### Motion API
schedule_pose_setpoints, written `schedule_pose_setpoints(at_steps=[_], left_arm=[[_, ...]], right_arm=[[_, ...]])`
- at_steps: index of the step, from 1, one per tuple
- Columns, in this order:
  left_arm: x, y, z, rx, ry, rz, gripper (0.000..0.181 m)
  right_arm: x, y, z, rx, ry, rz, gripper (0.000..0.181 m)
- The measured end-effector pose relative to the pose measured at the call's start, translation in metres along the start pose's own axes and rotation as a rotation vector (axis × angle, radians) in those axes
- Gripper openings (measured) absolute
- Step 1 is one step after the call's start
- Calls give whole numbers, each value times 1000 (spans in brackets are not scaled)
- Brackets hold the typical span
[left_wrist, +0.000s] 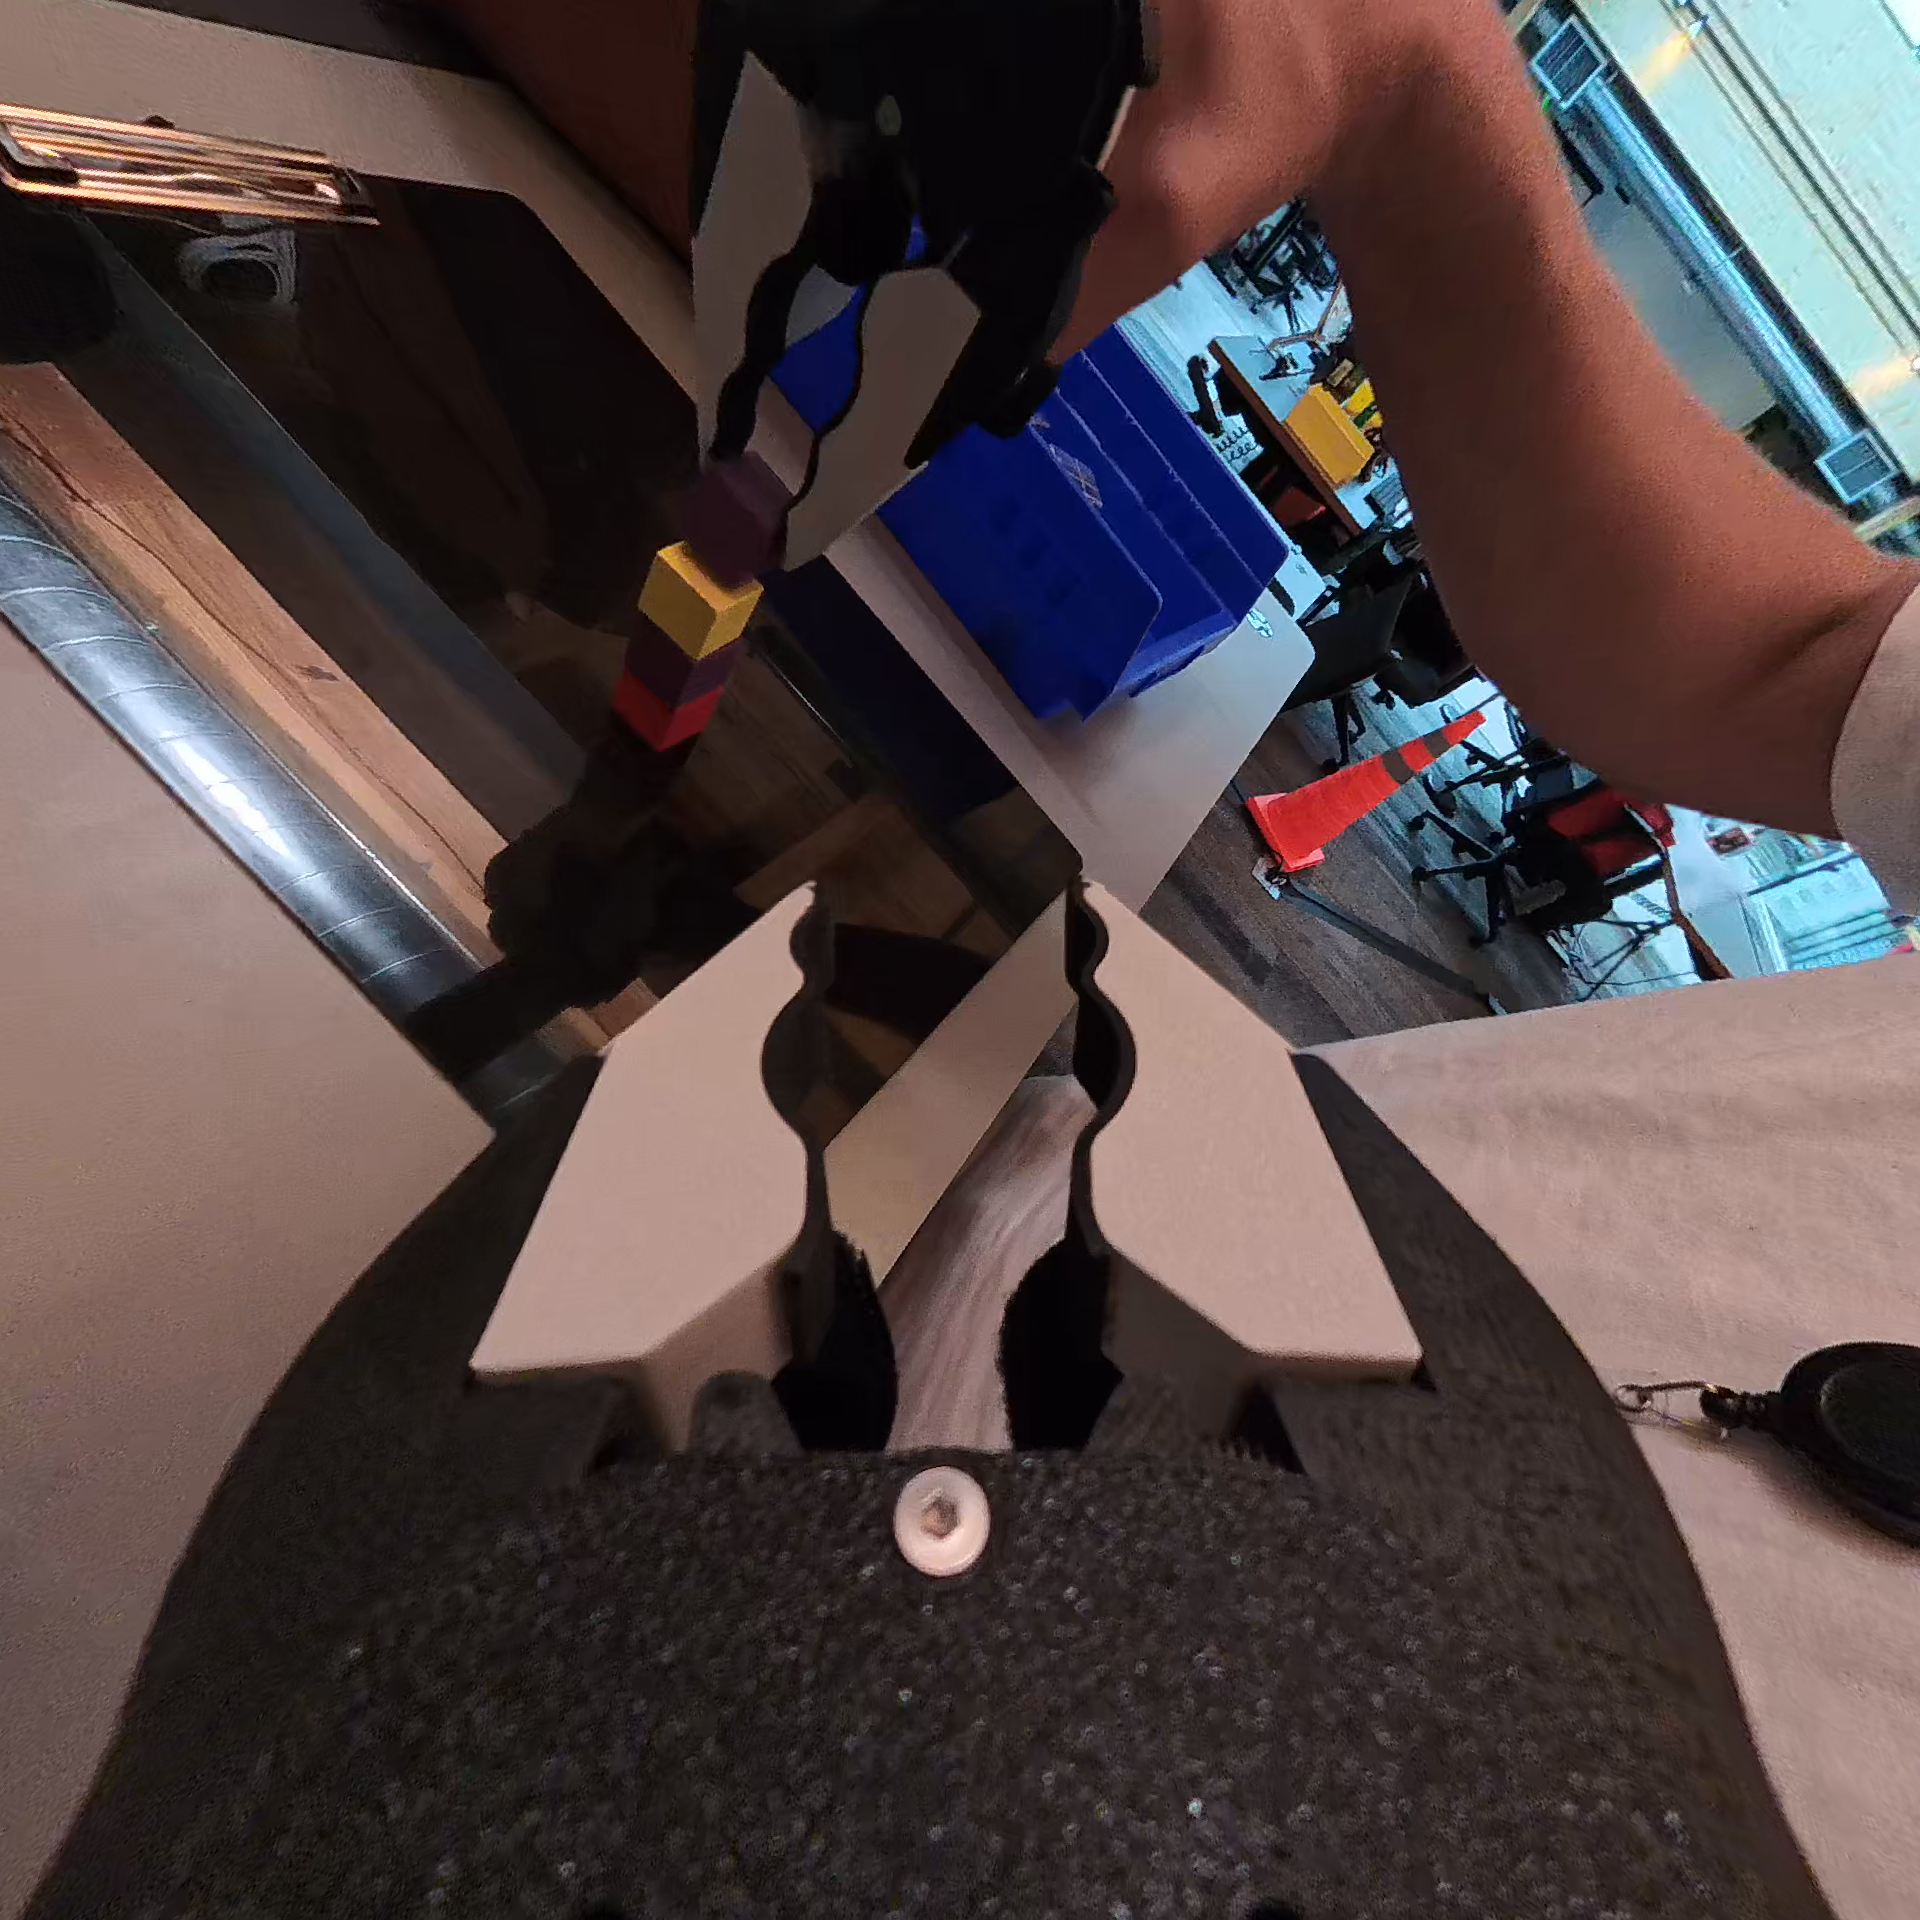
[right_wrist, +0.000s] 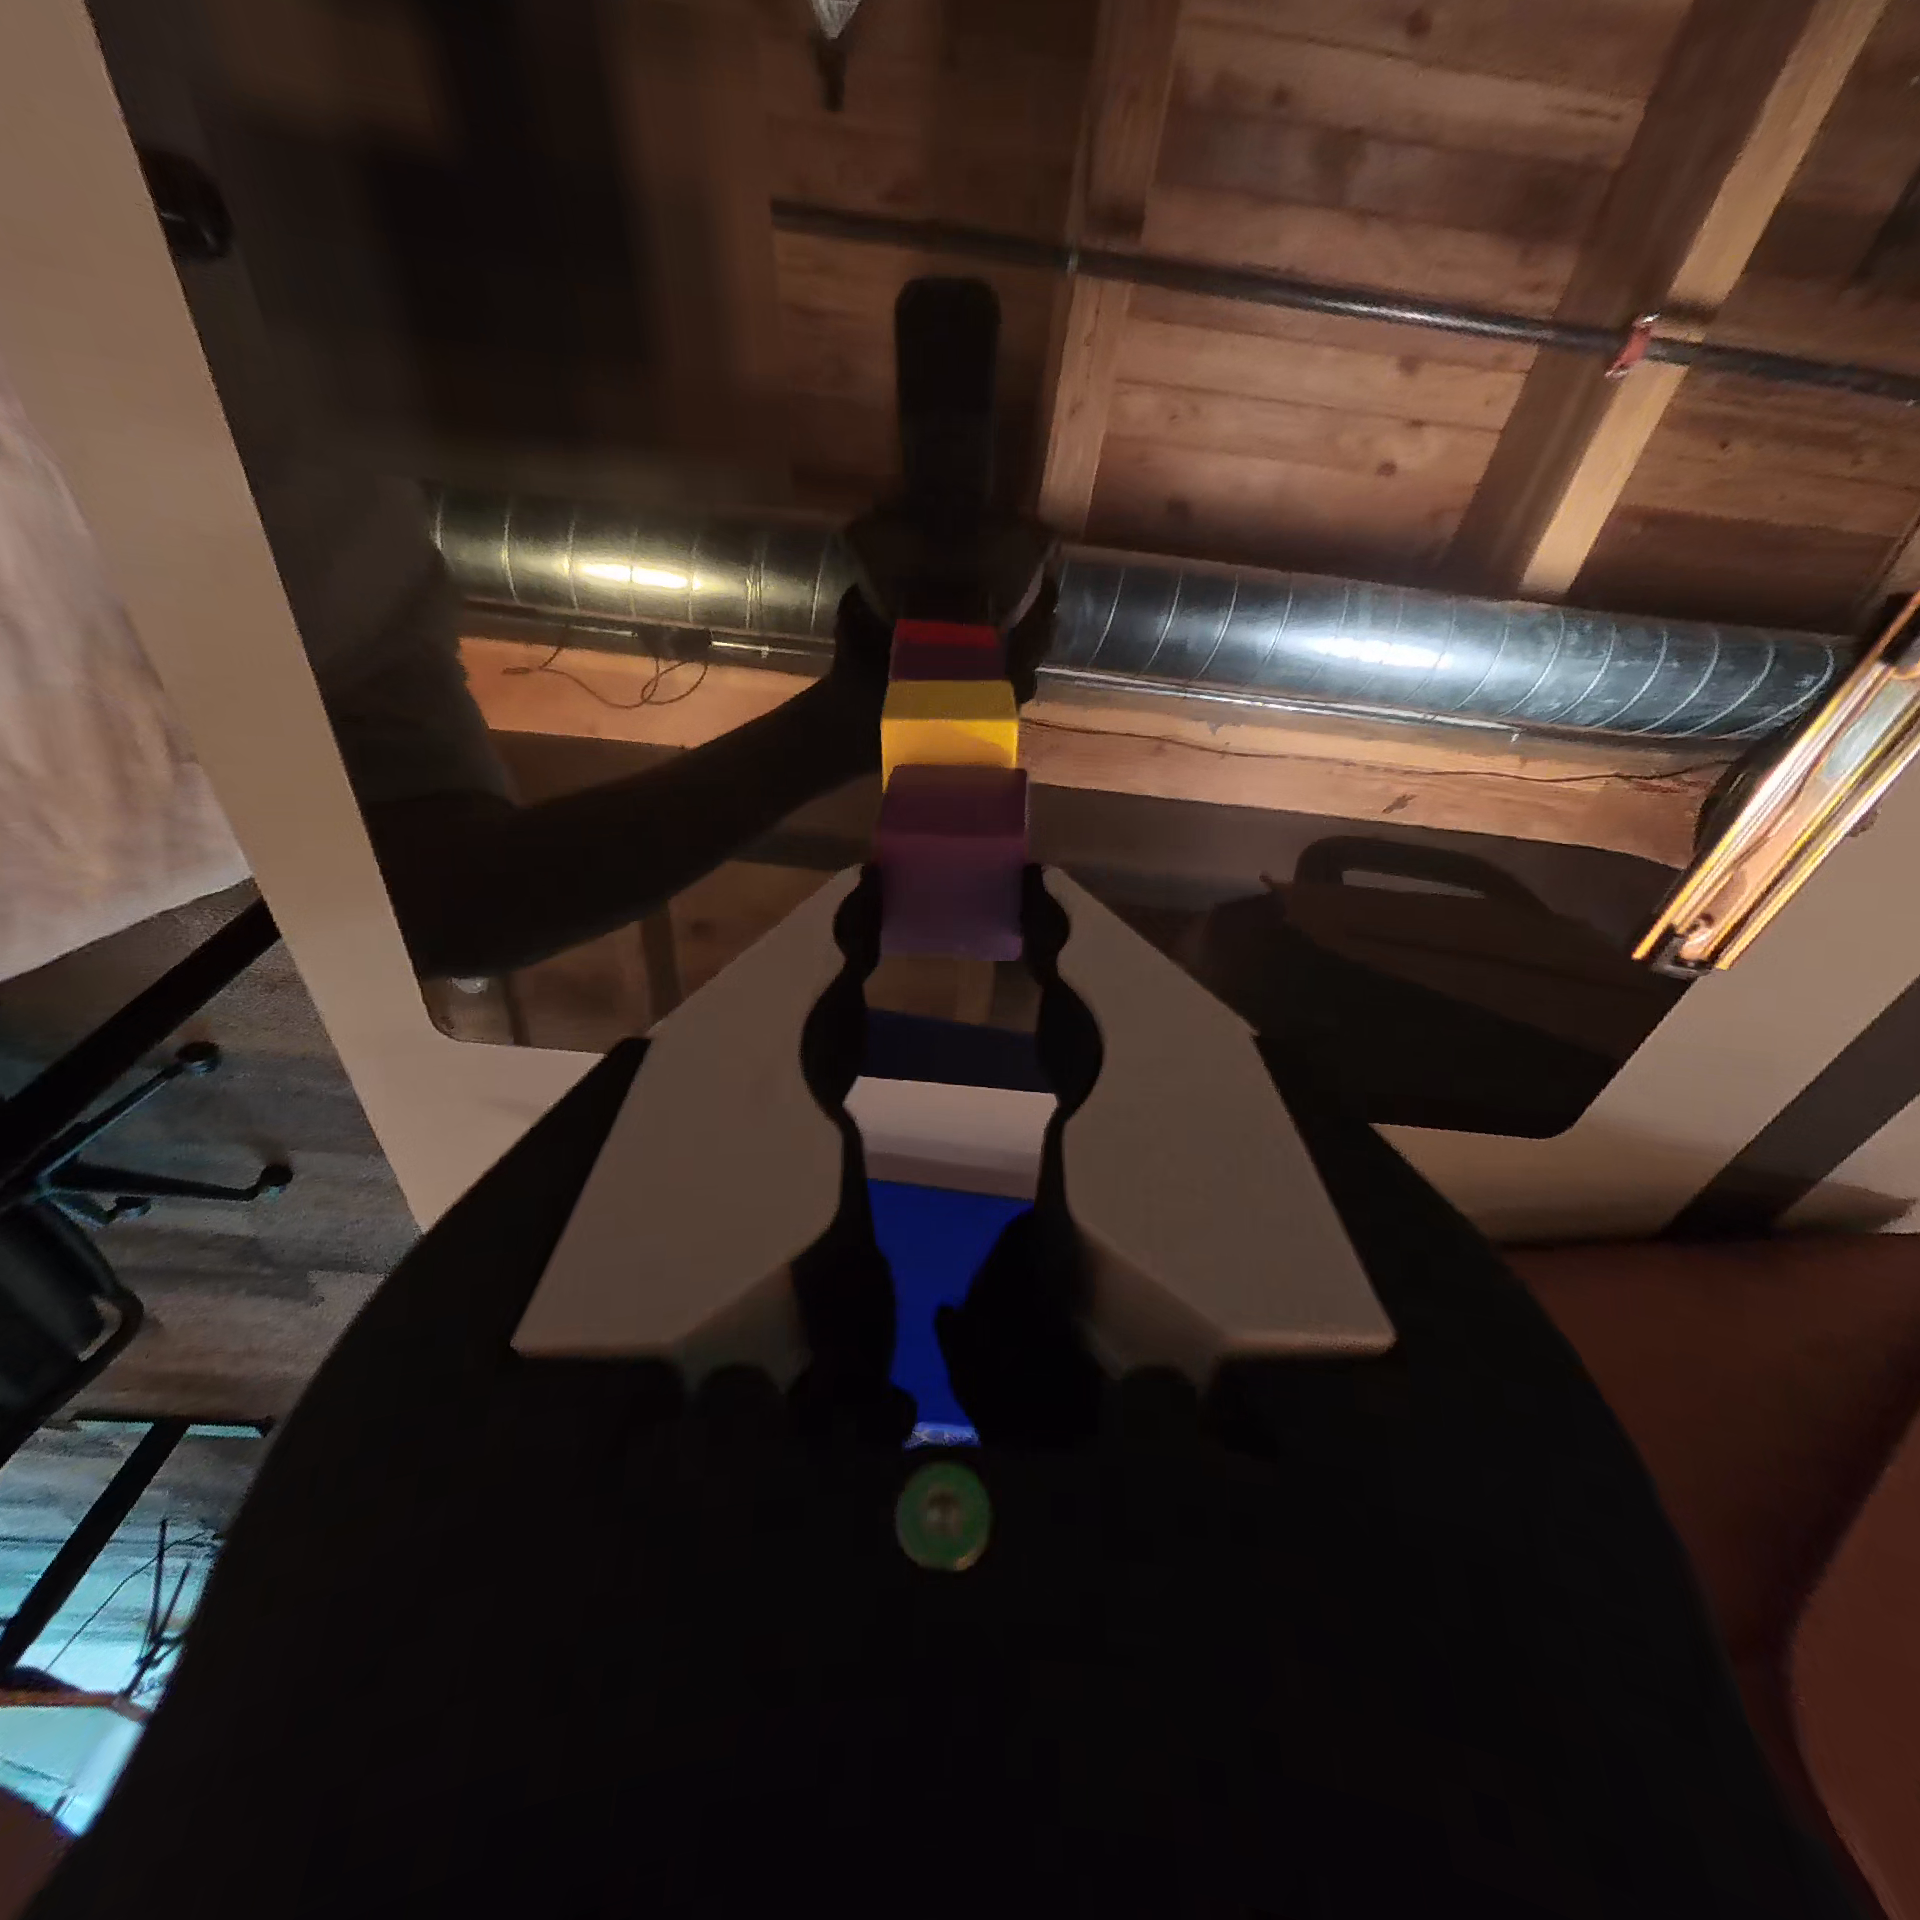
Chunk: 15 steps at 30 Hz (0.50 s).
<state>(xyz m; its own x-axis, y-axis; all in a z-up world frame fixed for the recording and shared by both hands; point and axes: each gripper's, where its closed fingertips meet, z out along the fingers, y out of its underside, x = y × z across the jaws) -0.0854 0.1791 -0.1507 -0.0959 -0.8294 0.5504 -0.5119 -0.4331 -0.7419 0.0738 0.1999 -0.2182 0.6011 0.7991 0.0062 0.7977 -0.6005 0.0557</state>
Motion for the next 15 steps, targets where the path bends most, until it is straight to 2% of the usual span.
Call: schedule_pose_setpoints(at_steps=[15], left_arm=[[-12, 2, -2, -21, -18, -19, 45]], right_arm=[[-2, -3, 3, -49, -47, 4, 26]])
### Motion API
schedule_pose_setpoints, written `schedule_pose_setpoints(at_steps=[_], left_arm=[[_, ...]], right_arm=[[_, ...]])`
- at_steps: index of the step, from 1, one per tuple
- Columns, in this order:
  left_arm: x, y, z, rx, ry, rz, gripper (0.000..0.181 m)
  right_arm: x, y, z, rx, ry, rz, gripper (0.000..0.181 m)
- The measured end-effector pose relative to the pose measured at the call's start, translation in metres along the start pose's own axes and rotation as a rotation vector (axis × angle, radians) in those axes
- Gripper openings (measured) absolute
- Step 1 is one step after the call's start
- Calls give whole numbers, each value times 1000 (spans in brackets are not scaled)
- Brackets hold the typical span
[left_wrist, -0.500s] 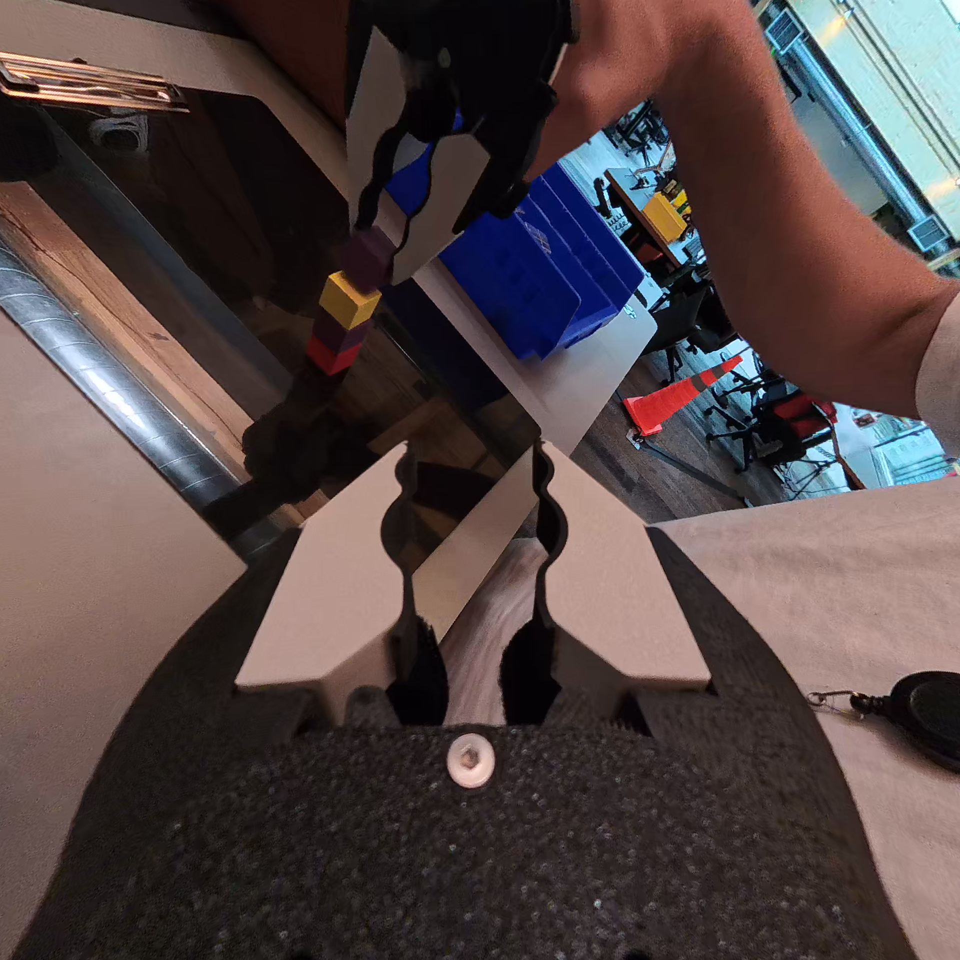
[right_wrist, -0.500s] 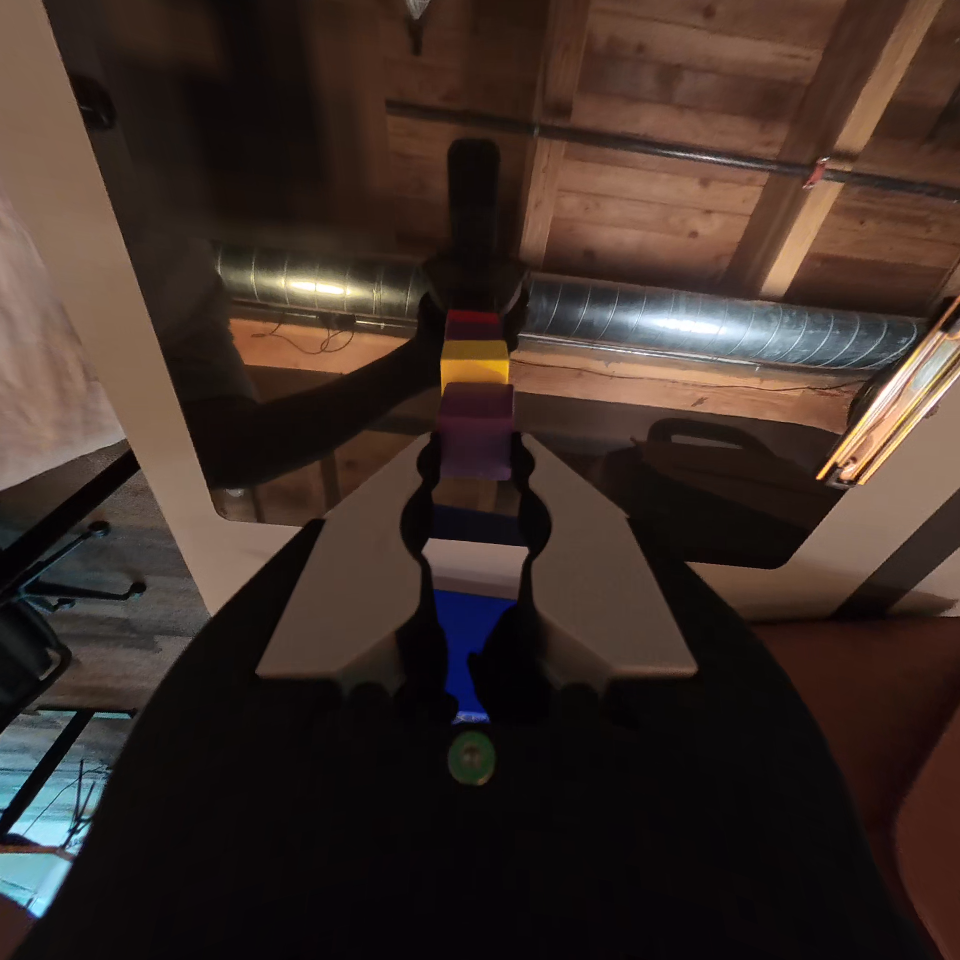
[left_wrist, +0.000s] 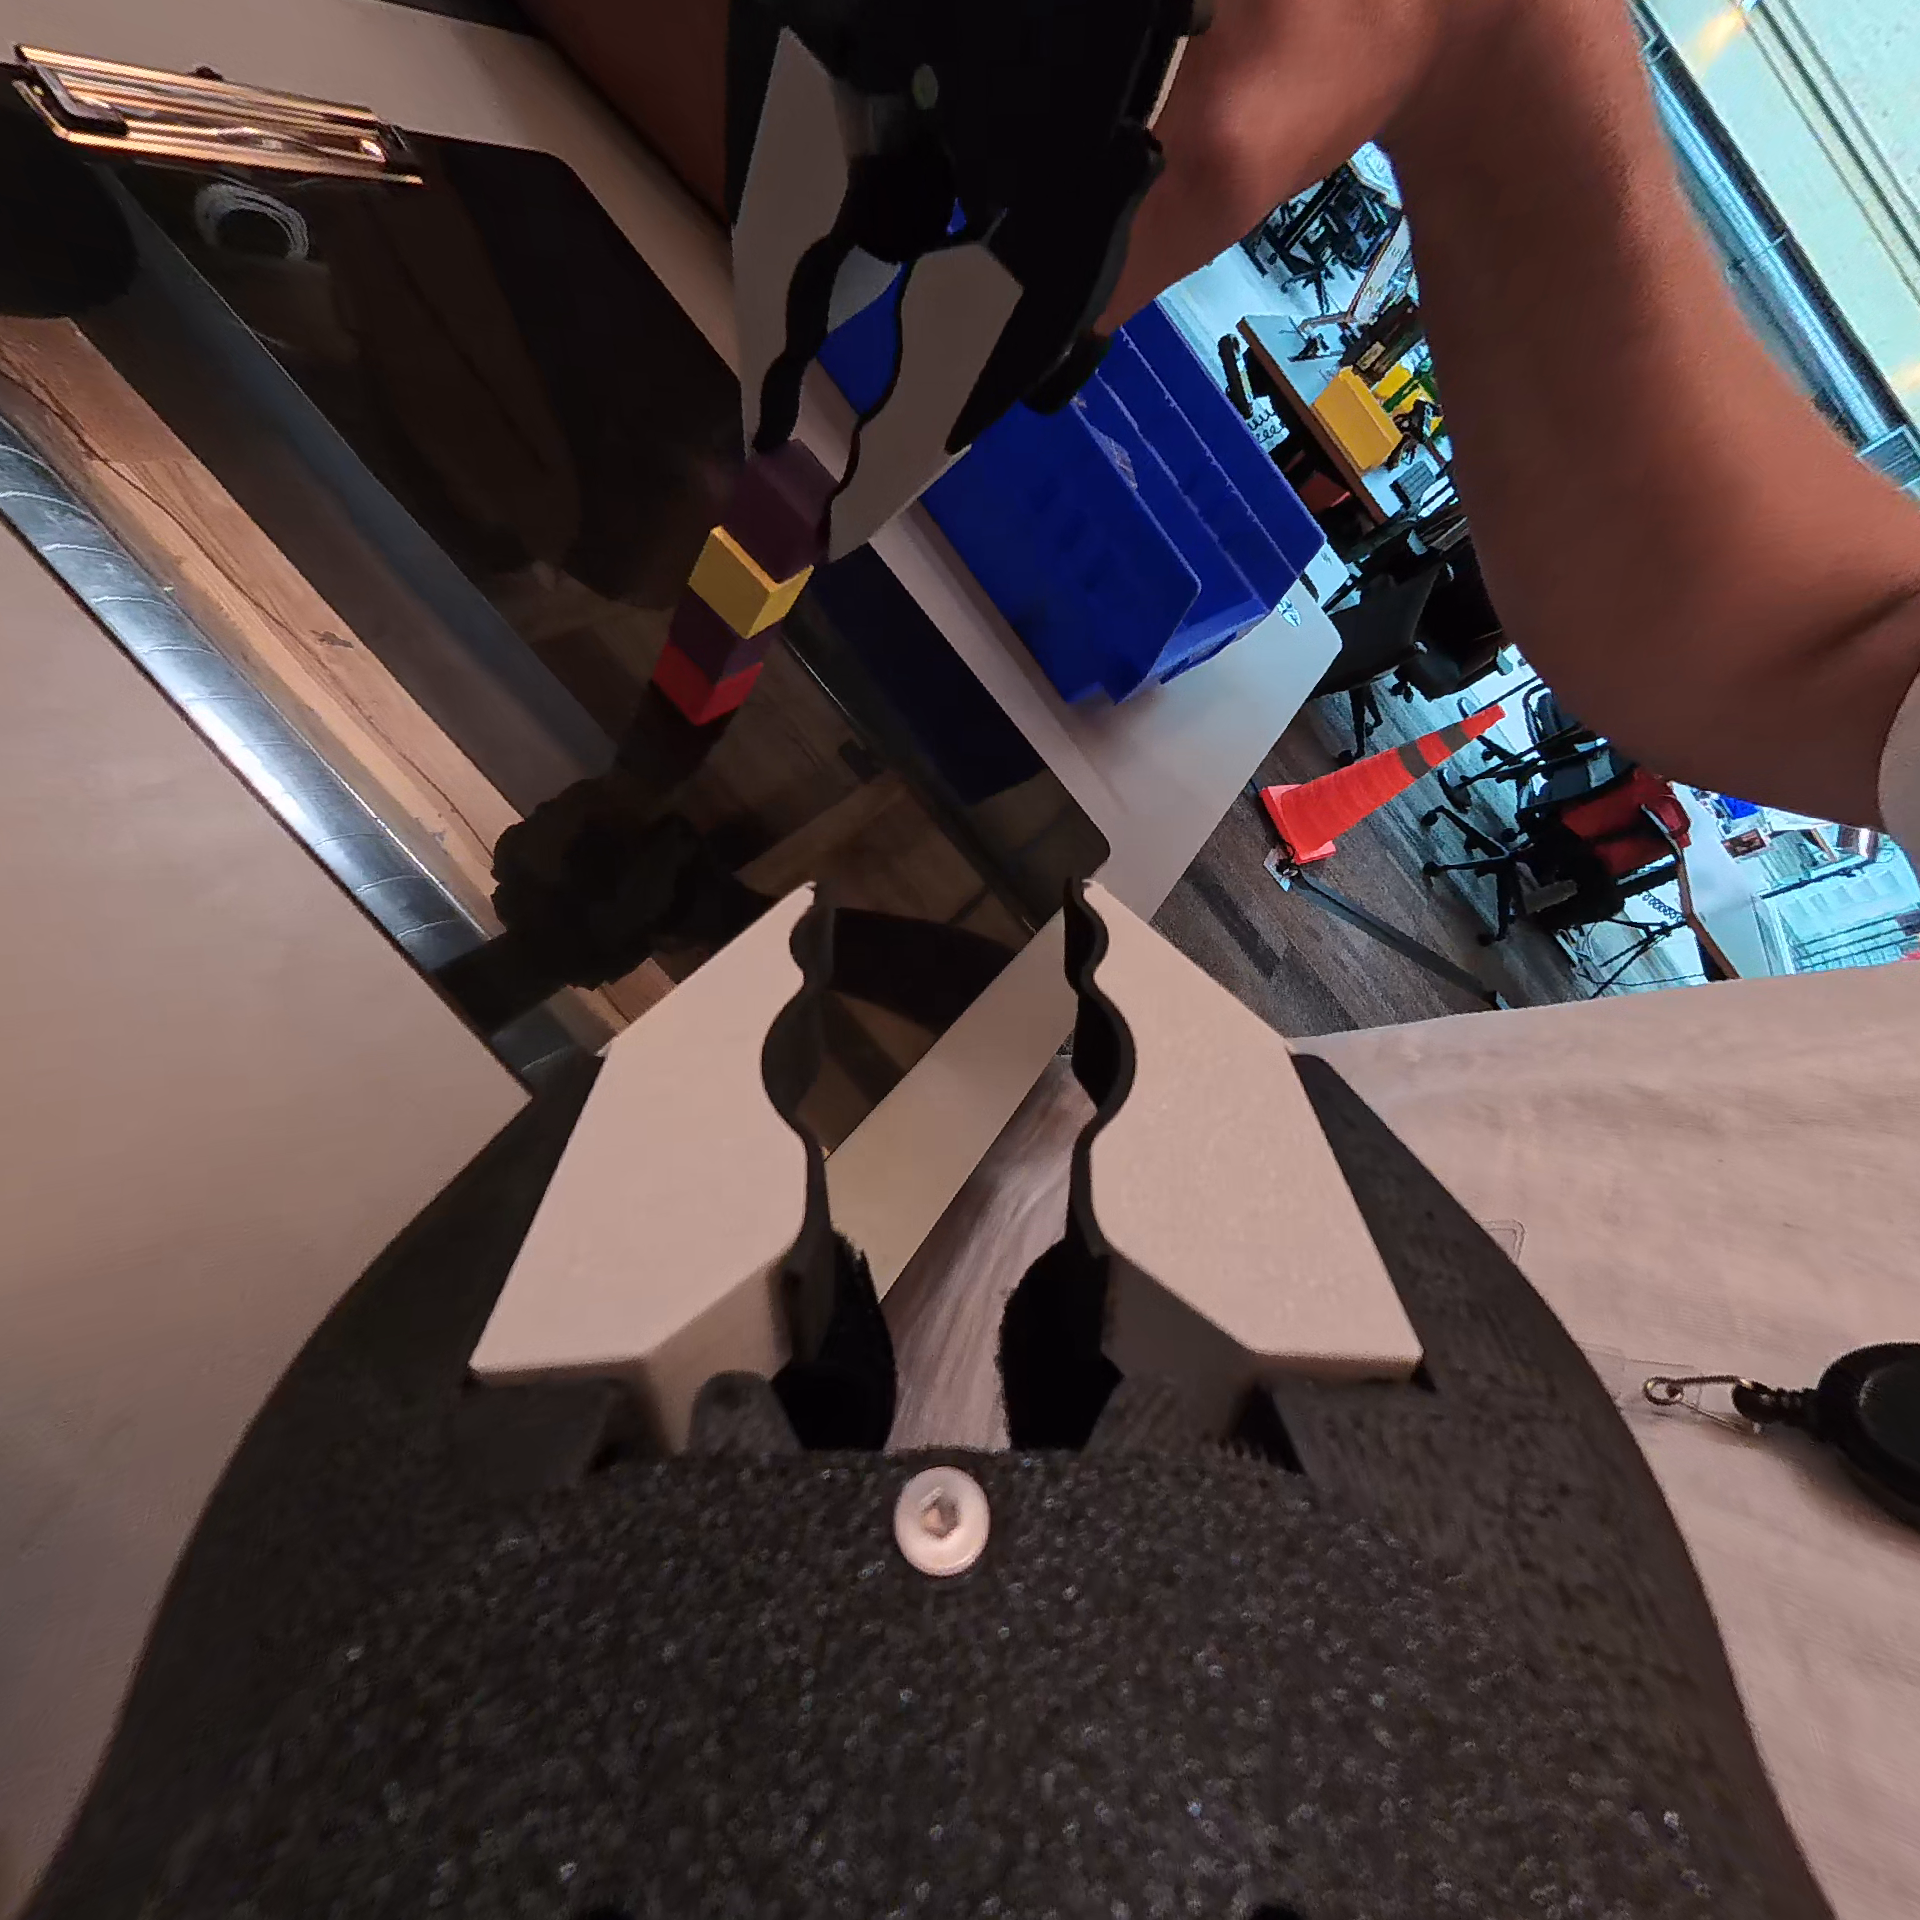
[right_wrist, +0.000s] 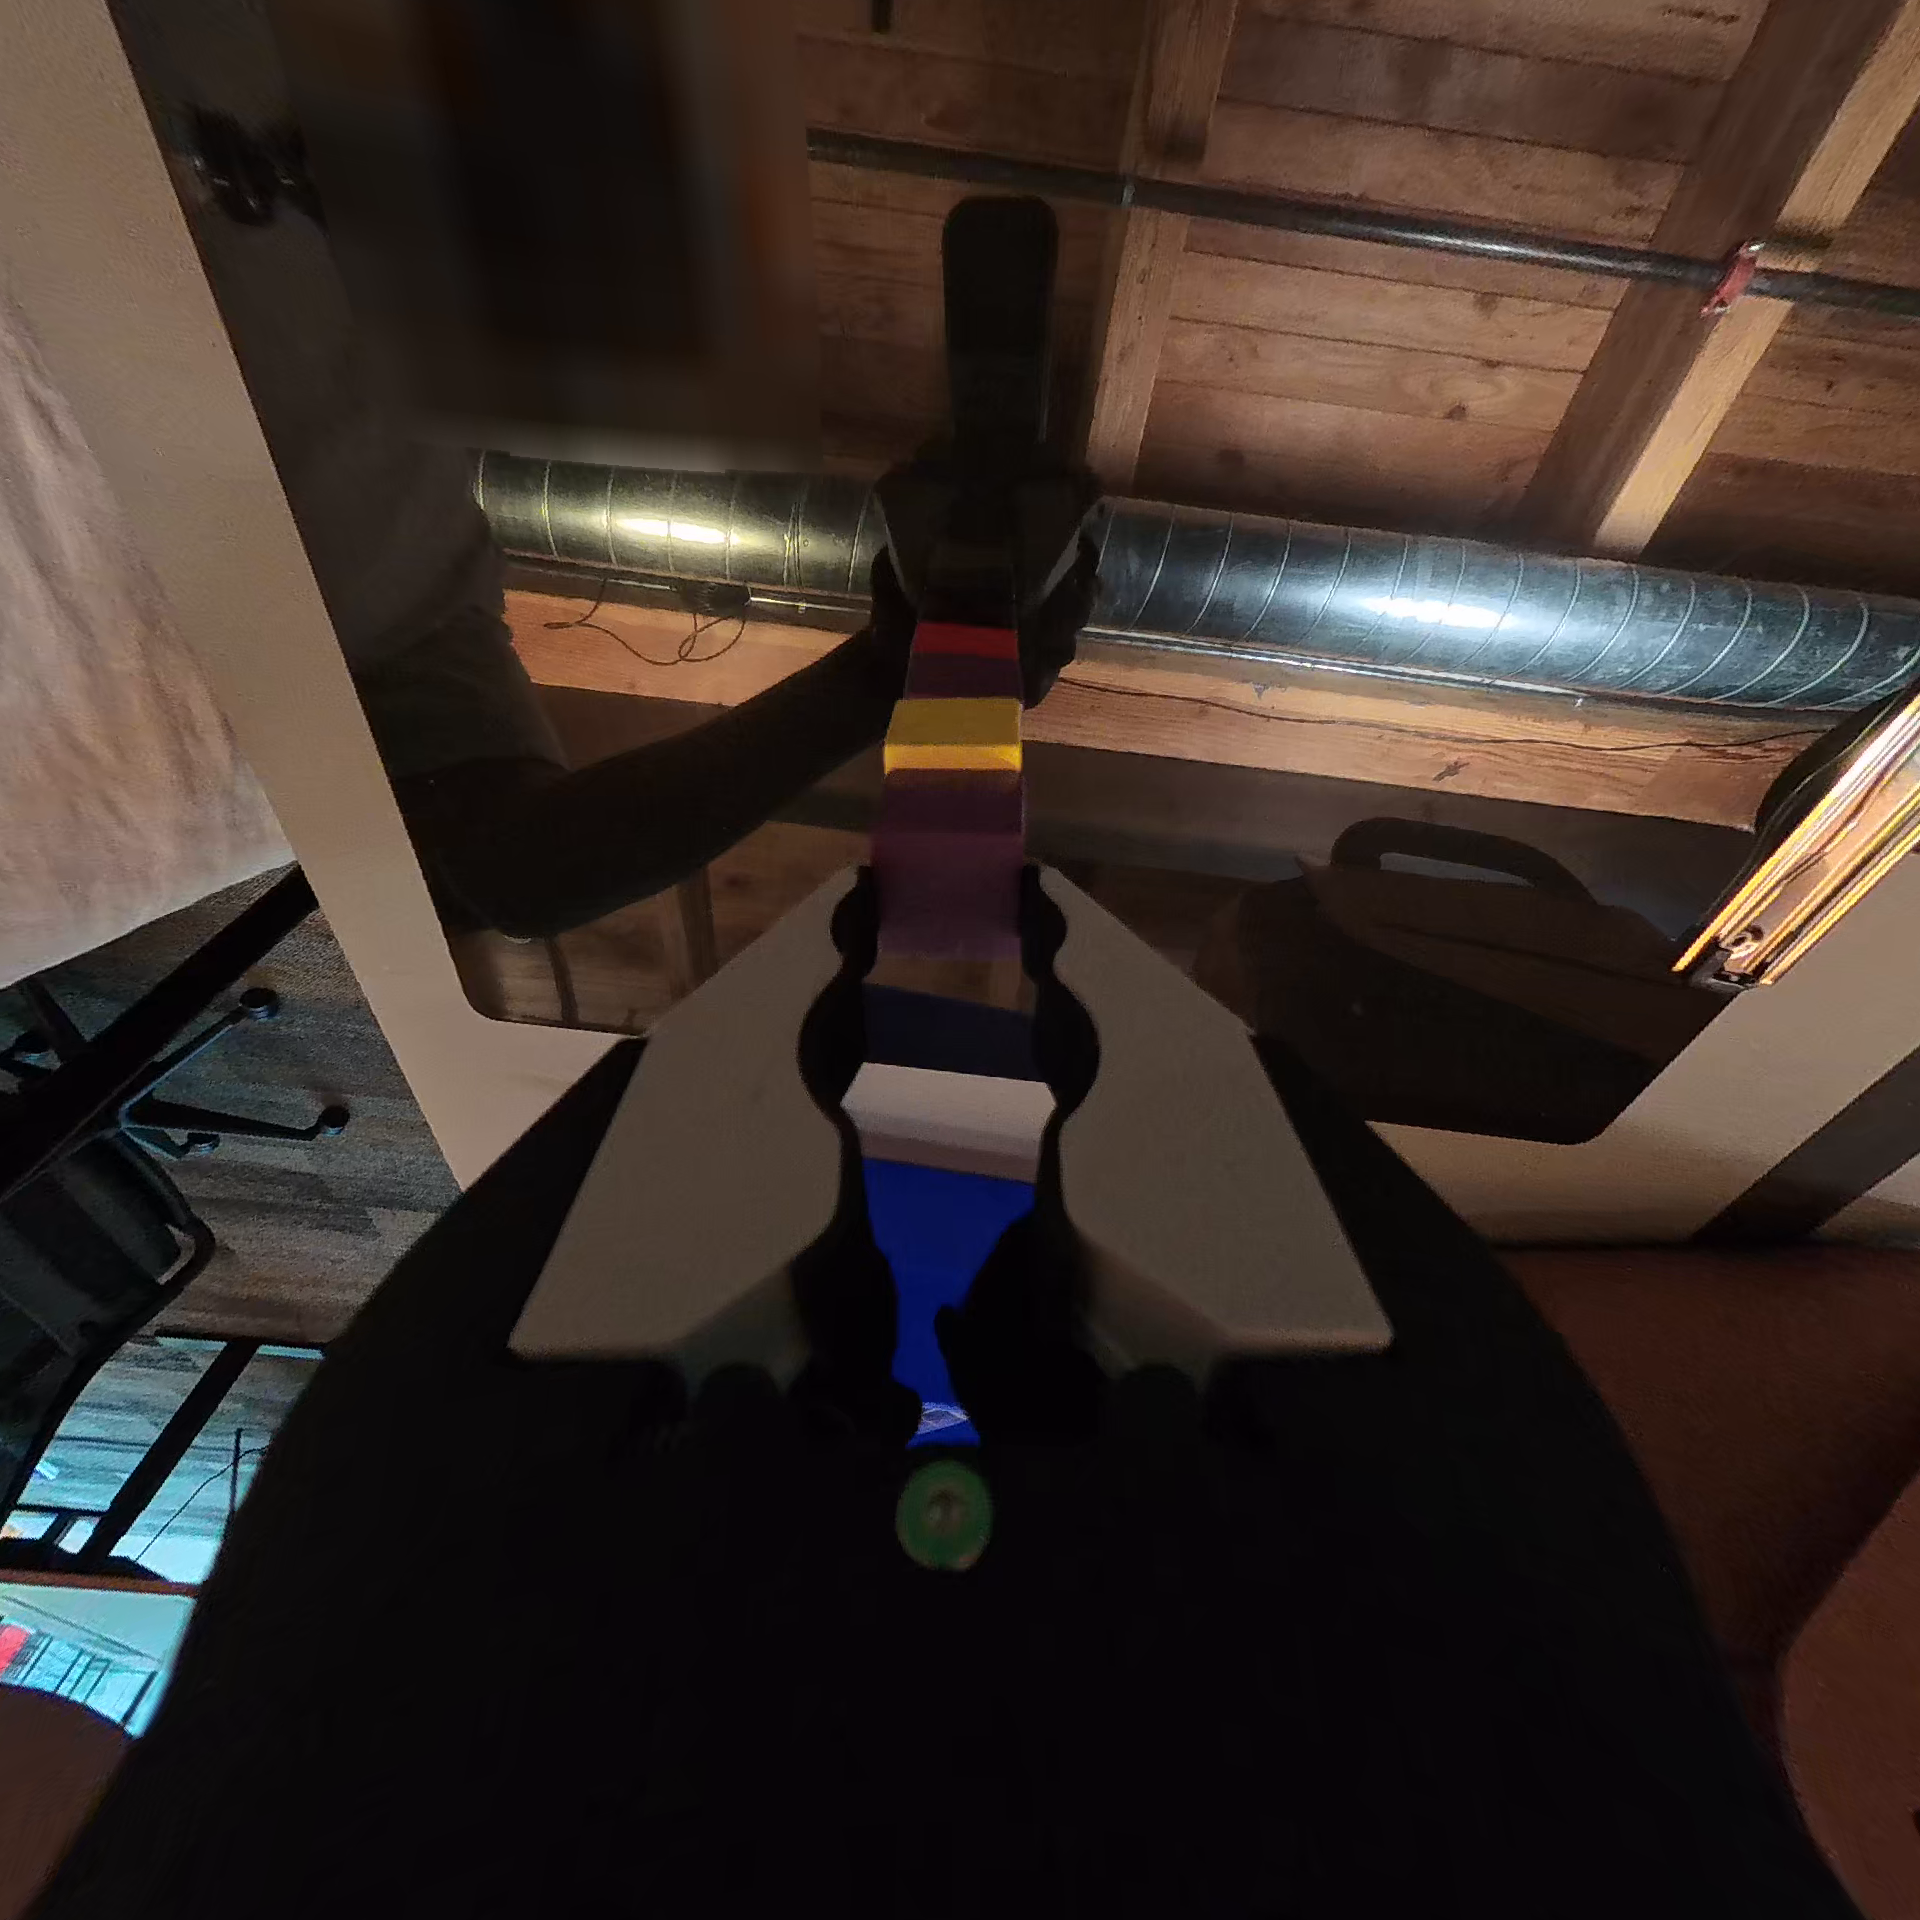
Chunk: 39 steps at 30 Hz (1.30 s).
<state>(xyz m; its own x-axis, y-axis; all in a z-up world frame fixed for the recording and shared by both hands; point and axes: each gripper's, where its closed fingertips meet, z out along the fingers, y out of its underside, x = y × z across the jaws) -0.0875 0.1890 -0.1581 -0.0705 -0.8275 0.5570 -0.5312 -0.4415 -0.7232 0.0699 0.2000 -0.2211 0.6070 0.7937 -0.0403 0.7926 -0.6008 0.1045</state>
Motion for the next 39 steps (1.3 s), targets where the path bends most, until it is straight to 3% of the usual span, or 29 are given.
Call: schedule_pose_setpoints(at_steps=[16, 20, 23, 27, 32, 34, 36, 39], left_arm=[[-1, 2, 1, -16, -6, 5, 45], [0, 4, 1, -24, -1, 5, 45], [-2, 5, -1, -34, -30, 26, 45], [-10, 7, -6, -50, -116, 100, 46], [-26, 5, -15, 0, -264, 181, 46], [-25, 4, -18, 66, -266, 183, 46], [-28, 10, -18, 94, -265, 172, 45], [-33, 26, -13, 90, -277, 182, 45]], right_arm=[[0, -4, 1, -2, -38, 0, 27], [4, -5, 1, 13, 0, -6, 45], [3, -5, -10, 73, 14, 14, 47], [-3, 5, -44, 310, 88, 148, 49], [-21, 33, -89, 796, 352, 454, 48], [-45, 37, -101, 1044, 430, 535, 60], [-69, 42, -100, 1241, 443, 687, 73], [-99, 45, -66, 1319, 411, 862, 79]])
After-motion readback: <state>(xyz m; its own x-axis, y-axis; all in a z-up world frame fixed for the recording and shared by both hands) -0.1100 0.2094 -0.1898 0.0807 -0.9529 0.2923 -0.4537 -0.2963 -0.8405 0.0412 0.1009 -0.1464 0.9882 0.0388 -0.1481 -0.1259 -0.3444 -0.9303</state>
